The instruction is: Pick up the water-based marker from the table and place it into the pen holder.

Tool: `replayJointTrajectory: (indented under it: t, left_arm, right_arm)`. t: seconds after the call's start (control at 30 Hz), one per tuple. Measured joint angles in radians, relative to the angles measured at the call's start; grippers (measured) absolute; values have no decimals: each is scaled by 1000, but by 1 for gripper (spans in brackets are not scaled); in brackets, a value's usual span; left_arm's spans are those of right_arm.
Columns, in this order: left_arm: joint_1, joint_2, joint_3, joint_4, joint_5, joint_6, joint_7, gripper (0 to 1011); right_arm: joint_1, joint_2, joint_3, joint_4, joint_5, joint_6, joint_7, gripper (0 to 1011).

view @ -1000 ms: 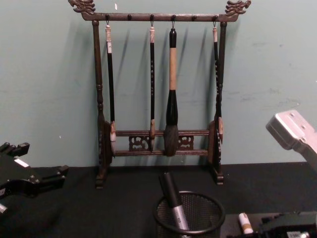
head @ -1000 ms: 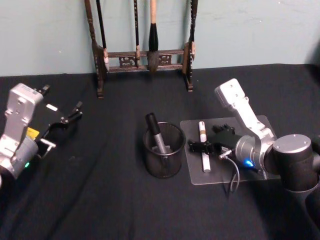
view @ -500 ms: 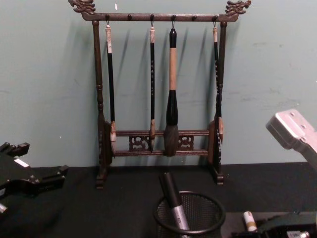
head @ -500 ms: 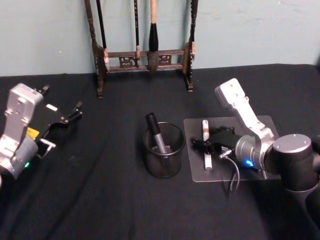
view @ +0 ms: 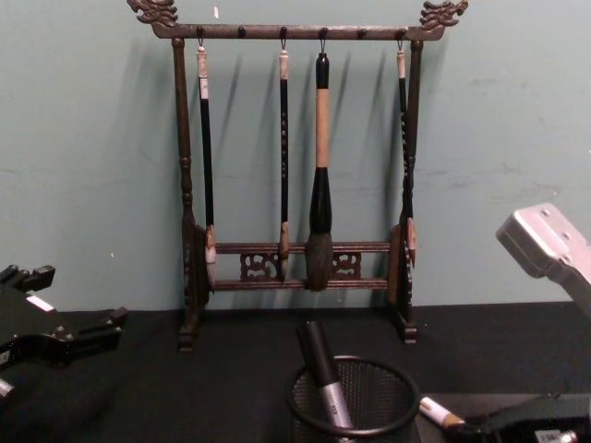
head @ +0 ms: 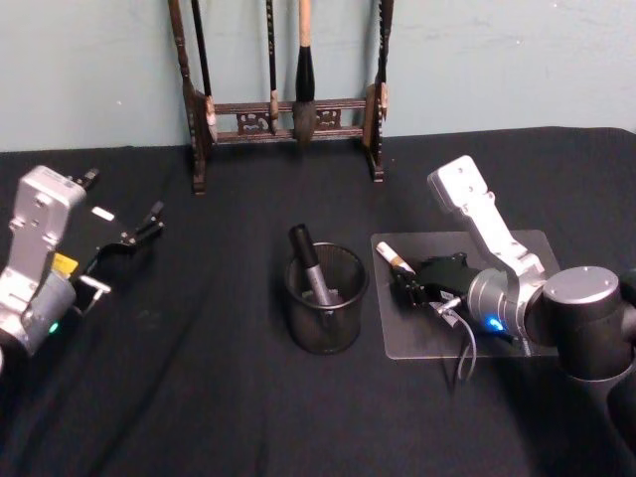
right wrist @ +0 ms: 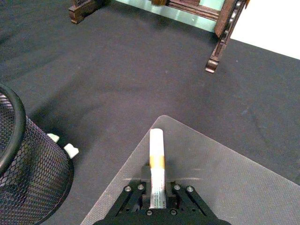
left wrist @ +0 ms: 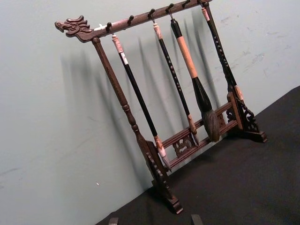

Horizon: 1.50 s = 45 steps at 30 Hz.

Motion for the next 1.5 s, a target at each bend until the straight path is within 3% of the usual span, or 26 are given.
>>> replayJointTrajectory:
  t: [0.37, 0.5, 0.7, 0.8, 1.0, 1.23, 1.5]
  left_arm:
    - [0, 0, 0, 0, 0, 0, 0, 1001]
    - [0, 0, 0, 0, 0, 0, 0, 1001]
    - [0, 0, 0, 0, 0, 0, 0, 1001]
    - [0, 0, 0, 0, 0, 0, 0, 1001]
    - [0, 0, 0, 0, 0, 0, 0, 1001]
    - [0, 0, 0, 0, 0, 0, 0, 1001]
    - [0, 0, 0, 0, 0, 0, 0, 1001]
  right_arm:
    - [0, 0, 0, 0, 1, 0, 0, 177]
    - [-7, 3, 6, -11, -1, -26, 14, 177]
    - [-32, 11, 36, -42, 20, -150, 53, 177]
    - [-51, 16, 57, -59, 58, -272, 87, 177]
    - [-76, 3, 81, -67, 139, -447, 141, 177]
    - [-99, -26, 80, -75, 236, -549, 208, 177]
    - [-109, -48, 47, -73, 291, -591, 245, 177]
